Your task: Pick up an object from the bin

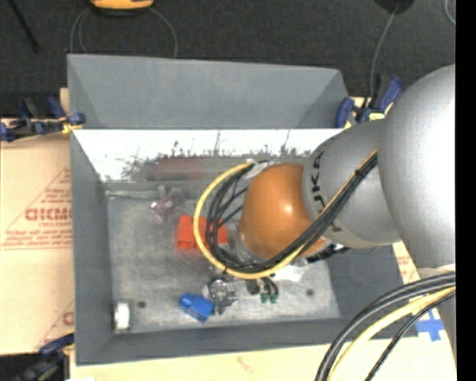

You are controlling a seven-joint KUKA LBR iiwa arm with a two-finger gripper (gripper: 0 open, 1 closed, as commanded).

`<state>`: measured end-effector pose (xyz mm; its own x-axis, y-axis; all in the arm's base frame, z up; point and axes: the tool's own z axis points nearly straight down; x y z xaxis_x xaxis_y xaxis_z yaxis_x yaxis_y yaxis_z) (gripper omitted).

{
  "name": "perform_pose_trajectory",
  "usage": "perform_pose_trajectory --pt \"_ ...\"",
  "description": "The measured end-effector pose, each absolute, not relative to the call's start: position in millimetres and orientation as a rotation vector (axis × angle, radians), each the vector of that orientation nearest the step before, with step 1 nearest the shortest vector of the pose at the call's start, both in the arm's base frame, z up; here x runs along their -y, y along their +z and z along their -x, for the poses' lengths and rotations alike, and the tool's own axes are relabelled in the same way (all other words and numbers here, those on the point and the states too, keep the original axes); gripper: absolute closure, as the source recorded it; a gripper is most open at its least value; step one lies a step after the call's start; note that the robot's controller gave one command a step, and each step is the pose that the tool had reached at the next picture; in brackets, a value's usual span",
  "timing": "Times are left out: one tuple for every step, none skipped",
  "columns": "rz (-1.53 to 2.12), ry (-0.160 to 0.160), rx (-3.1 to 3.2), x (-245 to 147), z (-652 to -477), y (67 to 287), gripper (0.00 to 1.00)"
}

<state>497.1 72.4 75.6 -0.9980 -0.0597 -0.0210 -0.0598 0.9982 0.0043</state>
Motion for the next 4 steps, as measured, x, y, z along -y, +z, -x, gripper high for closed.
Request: perform_pose_trajectory --pt "-0.244 0.003 -3.126 -64.6 -472.9 155.1 1.00" --pt "-0.212 0.003 -3.129 -64.7 -485.0 179.4 1.00" --pt "-0.189 0.005 -3.125 -71.9 -488.8 280.2 1.00" --pt "-0.301 -0.002 -3.130 -35.5 -493.0 216.4 1.00"
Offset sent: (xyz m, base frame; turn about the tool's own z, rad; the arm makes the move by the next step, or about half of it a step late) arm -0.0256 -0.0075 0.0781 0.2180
